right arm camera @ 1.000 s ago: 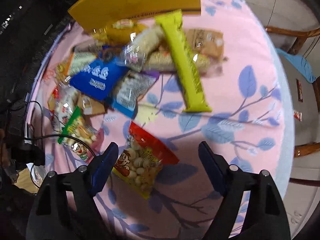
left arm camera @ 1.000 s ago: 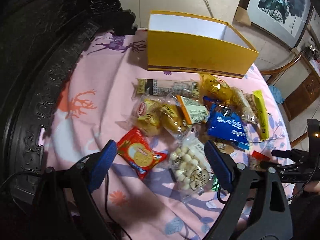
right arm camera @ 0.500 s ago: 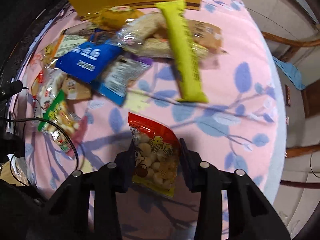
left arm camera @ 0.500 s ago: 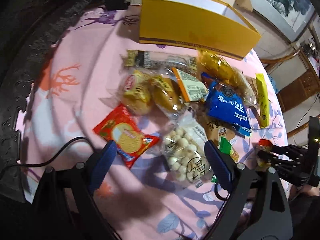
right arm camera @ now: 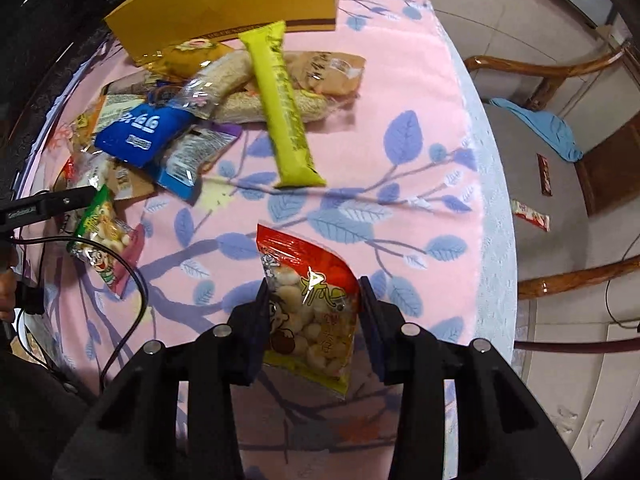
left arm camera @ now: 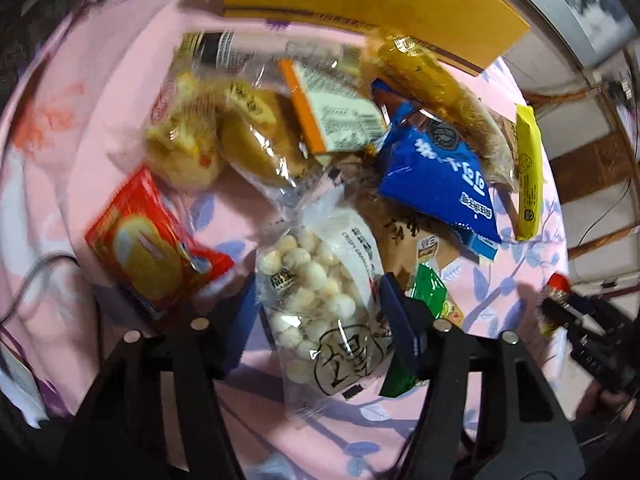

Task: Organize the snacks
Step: 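Lift both bags over the yellow box and release them inside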

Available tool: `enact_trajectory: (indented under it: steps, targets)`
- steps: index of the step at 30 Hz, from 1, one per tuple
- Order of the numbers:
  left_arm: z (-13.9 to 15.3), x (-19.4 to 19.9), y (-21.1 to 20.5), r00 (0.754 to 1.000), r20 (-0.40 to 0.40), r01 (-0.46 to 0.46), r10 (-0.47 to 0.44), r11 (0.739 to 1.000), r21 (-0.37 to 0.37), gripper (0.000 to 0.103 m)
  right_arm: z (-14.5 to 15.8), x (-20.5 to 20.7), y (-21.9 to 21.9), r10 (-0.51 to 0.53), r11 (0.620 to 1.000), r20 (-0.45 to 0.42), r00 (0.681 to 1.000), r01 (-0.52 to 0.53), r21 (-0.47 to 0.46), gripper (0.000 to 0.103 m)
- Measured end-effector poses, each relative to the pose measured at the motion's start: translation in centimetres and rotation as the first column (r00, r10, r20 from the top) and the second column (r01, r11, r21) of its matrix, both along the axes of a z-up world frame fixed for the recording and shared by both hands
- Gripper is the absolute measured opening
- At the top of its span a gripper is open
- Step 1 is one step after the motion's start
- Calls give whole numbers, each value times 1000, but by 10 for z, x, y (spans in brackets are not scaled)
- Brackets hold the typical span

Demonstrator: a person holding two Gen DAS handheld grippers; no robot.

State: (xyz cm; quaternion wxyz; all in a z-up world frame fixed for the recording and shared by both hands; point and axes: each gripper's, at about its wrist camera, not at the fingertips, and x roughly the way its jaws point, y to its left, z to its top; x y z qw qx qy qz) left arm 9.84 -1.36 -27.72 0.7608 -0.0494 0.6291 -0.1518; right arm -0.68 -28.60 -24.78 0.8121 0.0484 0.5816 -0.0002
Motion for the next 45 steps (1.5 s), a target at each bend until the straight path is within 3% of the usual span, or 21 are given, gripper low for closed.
enact_trajectory:
  steps: [1, 3, 8, 16, 22, 33, 45]
  targets:
    - [-7, 2, 3, 998, -52, -27, 25, 999, -32, 75, 2, 2, 2, 7, 1000, 9, 1000, -7, 4, 42]
    - [-6, 1, -1, 999, -24, -24, 24, 1000, -12, 73, 6, 6, 5, 18, 1000, 26, 999, -18, 4, 42]
    - [8, -4, 3, 999, 40, -20, 19, 1000, 14, 49, 24, 11, 5, 18, 999, 79, 997, -20, 26, 42]
    - [62, -14, 24, 981, 193, -33, 36, 999, -15, 48, 56, 25, 8, 35, 998, 168, 985, -44, 53, 42]
    - [108, -10, 32, 949, 313, -21, 36, 999, -50, 48, 75, 40, 14, 50, 994, 201, 978, -69, 87, 42]
    - [195, 36, 20, 863, 503, 16, 47, 993, -120, 48, 134, 84, 17, 58, 989, 338, 939, -100, 110, 42]
    - [282, 119, -20, 737, 676, 86, 33, 986, -141, 48, 225, 174, 7, 24, 991, 566, 824, -93, 94, 42]
